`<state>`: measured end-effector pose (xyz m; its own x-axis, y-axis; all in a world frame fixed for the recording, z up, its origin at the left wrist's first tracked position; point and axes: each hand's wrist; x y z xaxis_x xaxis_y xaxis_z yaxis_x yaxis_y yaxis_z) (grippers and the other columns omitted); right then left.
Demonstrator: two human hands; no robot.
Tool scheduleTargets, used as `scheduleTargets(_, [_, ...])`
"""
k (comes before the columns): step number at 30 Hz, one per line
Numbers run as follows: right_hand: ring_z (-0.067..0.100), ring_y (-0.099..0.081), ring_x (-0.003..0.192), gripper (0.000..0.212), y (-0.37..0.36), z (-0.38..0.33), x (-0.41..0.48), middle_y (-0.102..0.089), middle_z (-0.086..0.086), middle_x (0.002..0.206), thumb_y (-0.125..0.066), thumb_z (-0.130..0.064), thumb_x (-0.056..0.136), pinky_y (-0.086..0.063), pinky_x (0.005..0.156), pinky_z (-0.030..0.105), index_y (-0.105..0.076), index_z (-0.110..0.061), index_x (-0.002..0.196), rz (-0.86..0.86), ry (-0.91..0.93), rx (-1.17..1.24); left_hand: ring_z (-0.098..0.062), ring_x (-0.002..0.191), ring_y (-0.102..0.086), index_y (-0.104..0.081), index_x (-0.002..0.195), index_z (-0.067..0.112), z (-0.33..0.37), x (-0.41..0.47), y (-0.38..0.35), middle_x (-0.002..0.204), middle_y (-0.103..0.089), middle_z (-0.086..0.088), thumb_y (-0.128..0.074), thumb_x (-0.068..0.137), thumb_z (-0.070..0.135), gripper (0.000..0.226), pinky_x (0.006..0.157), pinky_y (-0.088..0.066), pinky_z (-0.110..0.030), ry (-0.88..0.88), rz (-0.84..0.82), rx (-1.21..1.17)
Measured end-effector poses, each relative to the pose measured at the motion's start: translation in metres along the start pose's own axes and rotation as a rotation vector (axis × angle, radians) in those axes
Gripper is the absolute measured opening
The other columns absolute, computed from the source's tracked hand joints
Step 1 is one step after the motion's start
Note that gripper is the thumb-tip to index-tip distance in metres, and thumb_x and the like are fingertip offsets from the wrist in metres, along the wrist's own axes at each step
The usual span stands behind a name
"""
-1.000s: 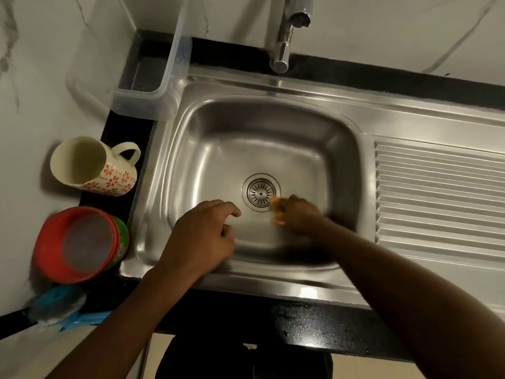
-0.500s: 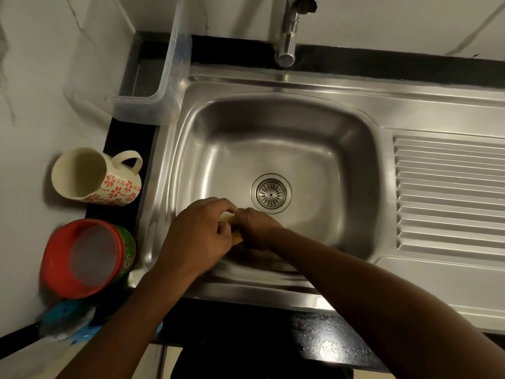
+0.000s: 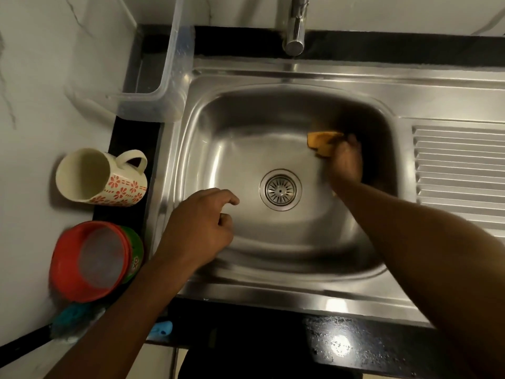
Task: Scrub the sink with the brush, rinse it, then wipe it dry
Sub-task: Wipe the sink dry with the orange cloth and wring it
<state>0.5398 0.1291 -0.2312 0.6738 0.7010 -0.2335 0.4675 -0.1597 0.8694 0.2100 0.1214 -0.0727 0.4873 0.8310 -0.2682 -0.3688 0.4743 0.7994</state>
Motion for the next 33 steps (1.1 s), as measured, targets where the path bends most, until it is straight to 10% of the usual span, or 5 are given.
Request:
scheduleTargets(4, [0.03, -0.051, 0.127, 0.045, -0.038, -0.029, -0.014, -0.051, 0.015, 0.145, -0.053, -0.007, 0.092, -0.034, 0.12, 0.042, -0.061, -0.008, 0.136, 0.136, -0.214, 0.281, -0.002, 0.068, -0.055, -0.072, 0.117, 0.027, -0.001, 0.001, 0.002, 0.106, -0.069, 0.011, -0.063, 0.086, 0.008, 0.037, 0.069, -0.049, -0.026, 0.001, 0.016, -0.004])
scheduleTargets(8, [0.01, -0.064, 0.096, 0.028, -0.079, -0.086, -0.027, -0.068, 0.001, 0.116, -0.055, -0.009, 0.098, -0.047, 0.09, 0.027, -0.067, -0.013, 0.122, -0.021, 0.083, 0.33, -0.001, 0.07, -0.054, -0.072, 0.118, 0.026, -0.008, -0.001, 0.005, 0.106, -0.068, 0.012, -0.064, 0.087, 0.007, 0.037, 0.075, -0.051, -0.027, -0.013, 0.026, -0.006])
scheduleTargets(15, [0.024, -0.051, 0.131, 0.055, -0.115, -0.119, -0.053, -0.053, 0.003, 0.145, -0.058, -0.003, 0.09, -0.037, 0.109, 0.026, -0.064, -0.023, 0.141, -0.359, 0.538, 0.114, -0.006, 0.074, -0.053, -0.069, 0.122, 0.03, -0.02, -0.006, 0.008, 0.116, -0.068, 0.01, -0.065, 0.088, 0.012, 0.039, 0.077, -0.056, -0.032, 0.015, 0.0, 0.01])
scheduleTargets(24, [0.032, -0.059, 0.107, 0.027, -0.09, -0.085, -0.128, -0.066, 0.013, 0.114, -0.068, -0.001, 0.088, -0.047, 0.085, 0.038, -0.077, -0.011, 0.111, -0.79, 1.011, -0.071, -0.006, 0.082, -0.056, -0.072, 0.115, 0.029, -0.003, -0.007, 0.013, 0.107, -0.069, 0.01, -0.068, 0.089, 0.013, 0.031, 0.082, -0.055, -0.028, -0.016, 0.024, 0.04])
scheduleTargets(33, [0.027, -0.061, 0.117, 0.037, -0.051, -0.024, -0.129, -0.065, 0.008, 0.128, -0.064, -0.003, 0.09, -0.043, 0.092, 0.027, -0.07, -0.014, 0.124, -1.06, 0.553, -0.241, -0.006, 0.071, -0.054, -0.071, 0.12, 0.029, 0.004, -0.001, 0.015, 0.118, -0.07, 0.007, -0.062, 0.088, 0.009, 0.039, 0.075, -0.048, -0.026, -0.034, 0.004, 0.009])
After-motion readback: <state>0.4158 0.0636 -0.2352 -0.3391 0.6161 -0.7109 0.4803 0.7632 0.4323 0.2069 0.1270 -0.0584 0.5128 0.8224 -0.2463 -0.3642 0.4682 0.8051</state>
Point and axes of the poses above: each hand's wrist, its own x-axis towards the middle knuckle, its own y-axis out of the back of the hand, z = x × y
